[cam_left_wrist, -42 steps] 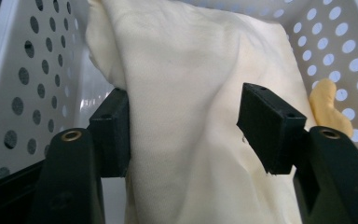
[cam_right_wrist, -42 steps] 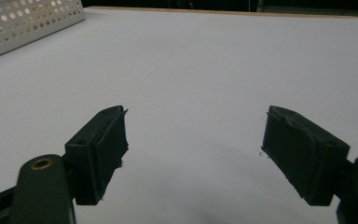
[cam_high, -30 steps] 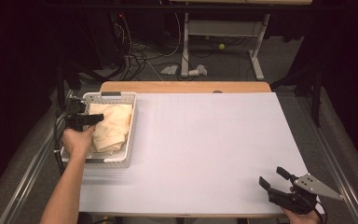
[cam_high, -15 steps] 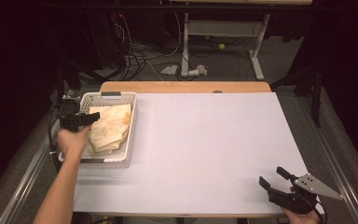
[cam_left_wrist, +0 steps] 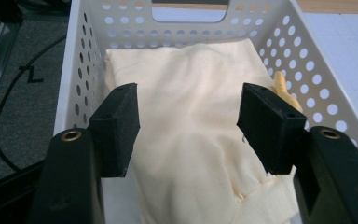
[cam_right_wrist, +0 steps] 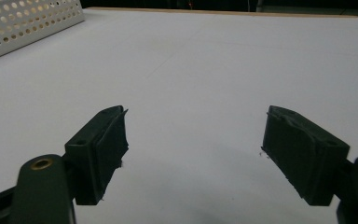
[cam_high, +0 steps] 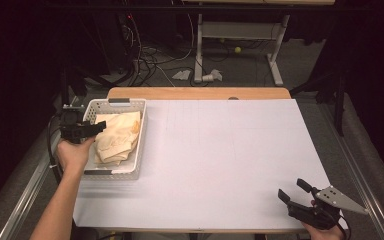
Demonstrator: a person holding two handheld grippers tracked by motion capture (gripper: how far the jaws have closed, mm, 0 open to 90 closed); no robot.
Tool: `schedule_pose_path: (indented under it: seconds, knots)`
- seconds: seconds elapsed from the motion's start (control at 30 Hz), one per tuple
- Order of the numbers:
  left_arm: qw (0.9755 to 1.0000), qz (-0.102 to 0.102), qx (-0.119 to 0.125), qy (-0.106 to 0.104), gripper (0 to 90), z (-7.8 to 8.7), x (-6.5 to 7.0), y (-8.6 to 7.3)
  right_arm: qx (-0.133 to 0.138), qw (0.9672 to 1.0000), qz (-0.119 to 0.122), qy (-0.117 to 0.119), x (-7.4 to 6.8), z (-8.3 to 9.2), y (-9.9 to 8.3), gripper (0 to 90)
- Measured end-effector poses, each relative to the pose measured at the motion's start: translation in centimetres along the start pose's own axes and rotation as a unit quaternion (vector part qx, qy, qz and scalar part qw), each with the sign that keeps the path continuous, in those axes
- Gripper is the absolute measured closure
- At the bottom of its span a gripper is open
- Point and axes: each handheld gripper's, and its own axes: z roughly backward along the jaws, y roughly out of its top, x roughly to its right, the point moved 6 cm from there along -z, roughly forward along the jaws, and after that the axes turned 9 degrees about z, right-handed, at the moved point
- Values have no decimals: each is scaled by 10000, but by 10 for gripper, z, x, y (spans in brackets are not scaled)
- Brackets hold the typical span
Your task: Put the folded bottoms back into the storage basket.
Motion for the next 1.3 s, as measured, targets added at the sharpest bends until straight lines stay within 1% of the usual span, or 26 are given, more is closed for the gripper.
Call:
schedule_pose_path:
  seconds: [0.07,0.33,0.47,0.93,1.13,1.3]
  knots:
    - [10000,2,28,-20,371,2,1,0,-1,10000,4,2,0,0,0,226]
    - [9997,-148,130,-167,371,12,8,-2,-4,10000,6,-6,0,0,0,226]
    - [9994,-239,158,-192,371,15,11,-3,-10,10000,5,-11,0,0,0,226]
    - [9985,-314,296,-341,371,25,14,-9,-6,10000,-3,-16,0,0,0,226]
    - [9977,-341,423,-401,371,31,15,-13,-13,10000,-1,-22,0,0,0,226]
    - [9973,-340,471,-445,371,35,15,-15,-2,10000,1,-48,1,1,0,226]
